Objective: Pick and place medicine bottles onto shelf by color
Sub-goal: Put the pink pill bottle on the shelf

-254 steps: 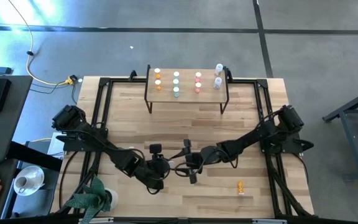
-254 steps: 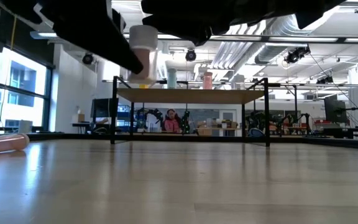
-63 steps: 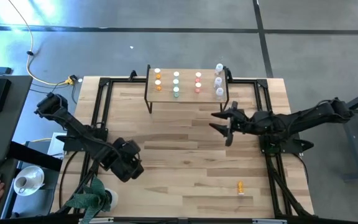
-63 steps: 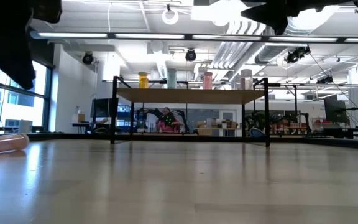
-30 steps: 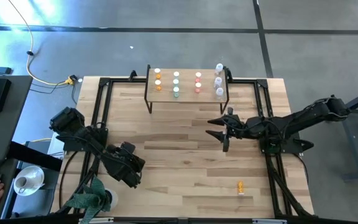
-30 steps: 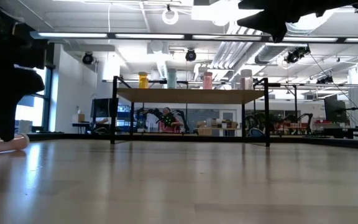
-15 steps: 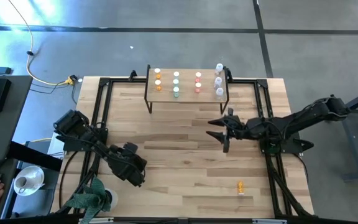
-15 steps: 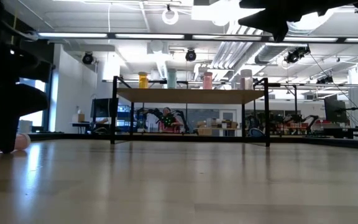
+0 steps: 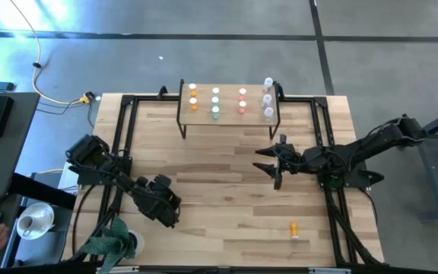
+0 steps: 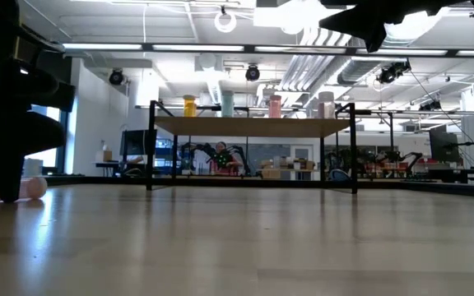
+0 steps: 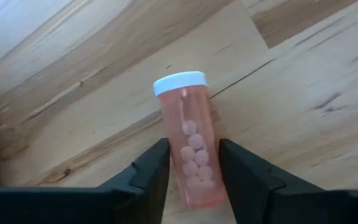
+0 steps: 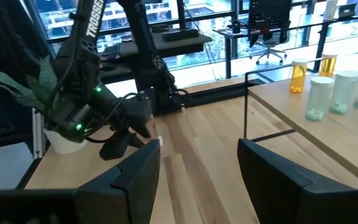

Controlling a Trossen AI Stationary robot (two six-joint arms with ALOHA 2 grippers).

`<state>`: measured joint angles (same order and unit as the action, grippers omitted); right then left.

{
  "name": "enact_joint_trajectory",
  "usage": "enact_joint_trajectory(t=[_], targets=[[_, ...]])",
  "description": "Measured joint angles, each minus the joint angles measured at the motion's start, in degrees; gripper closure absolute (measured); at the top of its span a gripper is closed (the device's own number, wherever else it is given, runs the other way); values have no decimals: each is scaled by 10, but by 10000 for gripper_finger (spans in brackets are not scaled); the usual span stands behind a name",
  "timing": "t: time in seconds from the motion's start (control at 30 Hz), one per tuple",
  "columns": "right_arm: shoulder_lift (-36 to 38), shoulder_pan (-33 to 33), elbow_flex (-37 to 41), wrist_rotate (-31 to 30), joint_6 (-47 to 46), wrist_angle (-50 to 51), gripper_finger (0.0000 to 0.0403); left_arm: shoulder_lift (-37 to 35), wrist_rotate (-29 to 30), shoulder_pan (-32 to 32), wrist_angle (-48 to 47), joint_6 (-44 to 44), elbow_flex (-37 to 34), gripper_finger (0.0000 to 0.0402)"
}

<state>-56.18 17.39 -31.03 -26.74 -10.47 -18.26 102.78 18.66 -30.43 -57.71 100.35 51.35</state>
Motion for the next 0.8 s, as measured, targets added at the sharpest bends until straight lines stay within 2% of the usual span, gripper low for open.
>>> enact_joint_trajectory(t=[0.2, 0.47, 0.63, 0.8], targets=[[0, 21, 0, 0, -11, 1, 197, 1, 18, -1, 9, -40, -1, 317], [-13, 49, 0, 0, -11, 3, 197, -11, 82, -7, 35, -130, 21, 319], [-31, 52, 0, 20, -3, -27, 197, -19, 140, -3, 115, -256, 28, 319], [-51, 52, 0, 78, 40, -89, 197, -25, 134, 16, 280, -442, 28, 319]])
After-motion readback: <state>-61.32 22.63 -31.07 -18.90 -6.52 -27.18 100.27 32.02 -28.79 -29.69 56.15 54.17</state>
